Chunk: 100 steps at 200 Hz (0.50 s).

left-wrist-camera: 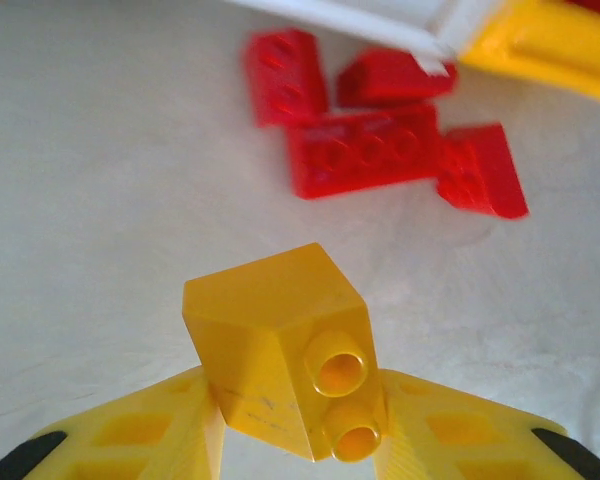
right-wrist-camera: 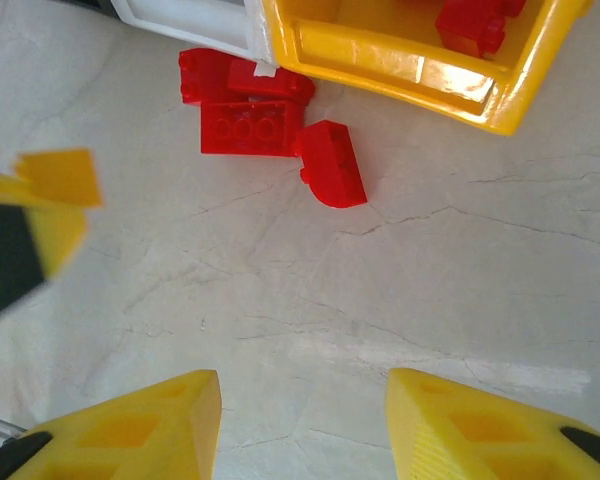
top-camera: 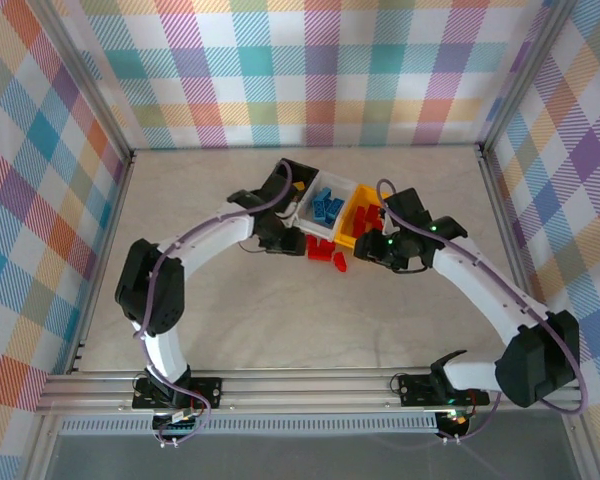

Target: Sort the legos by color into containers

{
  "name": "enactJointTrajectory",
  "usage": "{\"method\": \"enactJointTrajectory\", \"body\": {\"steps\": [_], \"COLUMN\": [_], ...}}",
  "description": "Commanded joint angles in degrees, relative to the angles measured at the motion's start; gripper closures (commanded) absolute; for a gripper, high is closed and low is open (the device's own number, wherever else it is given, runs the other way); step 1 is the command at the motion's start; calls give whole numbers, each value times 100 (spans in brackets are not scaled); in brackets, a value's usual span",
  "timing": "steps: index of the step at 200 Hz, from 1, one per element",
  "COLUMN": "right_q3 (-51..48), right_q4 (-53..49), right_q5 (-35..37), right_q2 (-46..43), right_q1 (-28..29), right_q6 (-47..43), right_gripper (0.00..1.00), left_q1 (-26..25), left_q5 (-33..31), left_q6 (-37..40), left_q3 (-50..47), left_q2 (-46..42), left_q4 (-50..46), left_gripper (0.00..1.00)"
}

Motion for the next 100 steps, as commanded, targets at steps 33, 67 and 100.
{"method": "enactJointTrajectory", "body": {"steps": [33, 67, 100], "right_q3": [369, 450, 626], "right_q4": [-41, -210, -288], "right_q5": [-457, -572, -613], "right_q2": [392, 540, 857], "right_q1": [98, 185, 221], "right_q6": [-151, -228, -291], "right_gripper": [53, 53, 52], "left_q1": [913, 1135, 1159], "left_q5": [-144, -123, -101], "left_q6": [271, 273, 179], "left_q3": [1681, 3265, 4085], "left_q2": [784, 1937, 2650], "left_q4": [-330, -522, -547], "left_gripper": [59, 58, 56]}}
